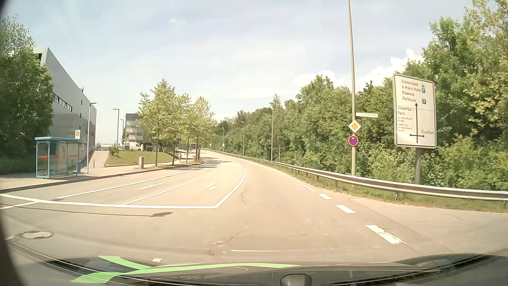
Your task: Follow the waypoints while adhering to traffic rules and regulations
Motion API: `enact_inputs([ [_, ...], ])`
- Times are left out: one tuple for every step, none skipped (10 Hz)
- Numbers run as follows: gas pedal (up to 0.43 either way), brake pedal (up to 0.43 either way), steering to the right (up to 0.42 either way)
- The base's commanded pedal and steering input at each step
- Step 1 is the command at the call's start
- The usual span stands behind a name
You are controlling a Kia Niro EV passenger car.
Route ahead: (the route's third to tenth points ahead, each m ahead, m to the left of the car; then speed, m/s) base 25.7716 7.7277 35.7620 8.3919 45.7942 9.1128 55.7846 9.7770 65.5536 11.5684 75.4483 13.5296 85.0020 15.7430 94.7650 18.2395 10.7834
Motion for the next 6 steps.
enact_inputs([
  [0.169,0.0,-0.009],
  [0.169,0.0,-0.009],
  [0.169,0.0,-0.009],
  [0.169,0.0,-0.01],
  [0.169,0.0,-0.011],
  [0.169,0.0,-0.011],
])
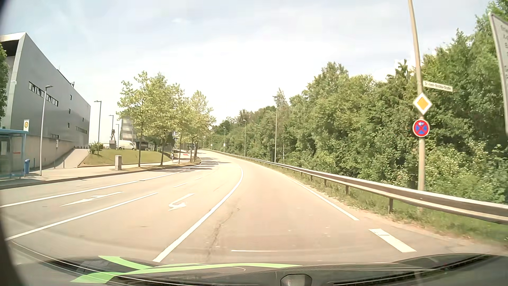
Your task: Follow the waypoints while adhering to traffic rules and regulations
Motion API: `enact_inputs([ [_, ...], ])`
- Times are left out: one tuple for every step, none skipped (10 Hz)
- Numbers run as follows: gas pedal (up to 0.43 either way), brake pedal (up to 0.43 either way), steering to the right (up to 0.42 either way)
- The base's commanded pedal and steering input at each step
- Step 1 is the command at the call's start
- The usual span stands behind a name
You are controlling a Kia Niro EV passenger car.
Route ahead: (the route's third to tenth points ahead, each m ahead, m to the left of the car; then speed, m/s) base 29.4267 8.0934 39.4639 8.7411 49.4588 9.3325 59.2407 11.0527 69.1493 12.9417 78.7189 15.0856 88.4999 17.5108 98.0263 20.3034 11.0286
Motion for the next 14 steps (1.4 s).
enact_inputs([
  [0.169,0.0,-0.011],
  [0.177,0.0,-0.012],
  [0.177,0.0,-0.012],
  [0.177,0.0,-0.012],
  [0.177,0.0,-0.014],
  [0.177,0.0,-0.014],
  [0.177,0.0,-0.015],
  [0.177,0.0,-0.015],
  [0.177,0.0,-0.014],
  [0.177,0.0,-0.012],
  [0.177,0.0,-0.012],
  [0.177,0.0,-0.012],
  [0.177,0.0,-0.012],
  [0.177,0.0,-0.012],
])
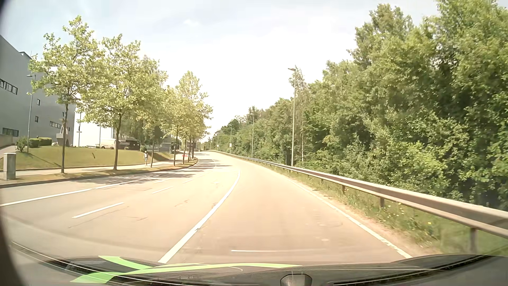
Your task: Follow the waypoints while adhering to traffic rules and regulations
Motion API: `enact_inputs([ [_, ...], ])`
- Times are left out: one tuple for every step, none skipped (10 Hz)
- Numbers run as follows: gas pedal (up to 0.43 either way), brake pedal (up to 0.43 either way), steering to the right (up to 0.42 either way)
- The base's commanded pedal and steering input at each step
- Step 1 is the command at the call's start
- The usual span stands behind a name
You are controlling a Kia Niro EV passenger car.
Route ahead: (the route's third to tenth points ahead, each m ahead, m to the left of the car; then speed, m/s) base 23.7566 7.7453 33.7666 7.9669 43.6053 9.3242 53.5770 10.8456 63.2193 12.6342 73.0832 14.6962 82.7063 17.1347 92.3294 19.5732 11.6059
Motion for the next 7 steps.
enact_inputs([
  [0.177,0.0,-0.012],
  [0.177,0.0,-0.012],
  [0.177,0.0,-0.012],
  [0.177,0.0,-0.013],
  [0.177,0.0,-0.014],
  [0.177,0.0,-0.015],
  [0.177,0.0,-0.016],
])
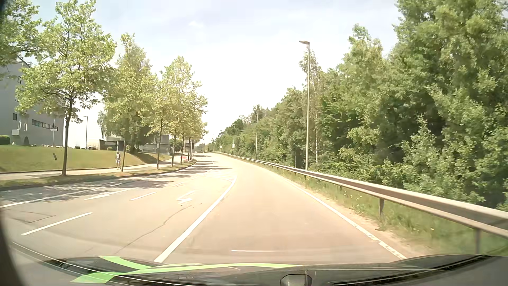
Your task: Follow the waypoints while adhering to traffic rules and regulations
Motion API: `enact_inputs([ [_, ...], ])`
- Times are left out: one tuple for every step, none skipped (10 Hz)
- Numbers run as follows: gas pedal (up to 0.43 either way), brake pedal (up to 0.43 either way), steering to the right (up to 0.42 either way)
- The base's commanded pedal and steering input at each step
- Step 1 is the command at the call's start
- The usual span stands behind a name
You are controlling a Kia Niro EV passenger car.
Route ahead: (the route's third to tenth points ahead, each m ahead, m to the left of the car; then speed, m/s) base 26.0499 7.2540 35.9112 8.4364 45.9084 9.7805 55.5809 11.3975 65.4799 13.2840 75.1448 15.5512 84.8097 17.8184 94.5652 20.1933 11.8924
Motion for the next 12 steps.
enact_inputs([
  [0.177,0.0,-0.016],
  [0.177,0.0,-0.017],
  [0.177,0.0,-0.018],
  [0.177,0.0,-0.018],
  [0.177,0.0,-0.018],
  [0.177,0.0,-0.018],
  [0.177,0.0,-0.017],
  [0.177,0.0,-0.017],
  [0.177,0.0,-0.017],
  [0.177,0.0,-0.017],
  [0.177,0.0,-0.018],
  [0.177,0.0,-0.018],
])
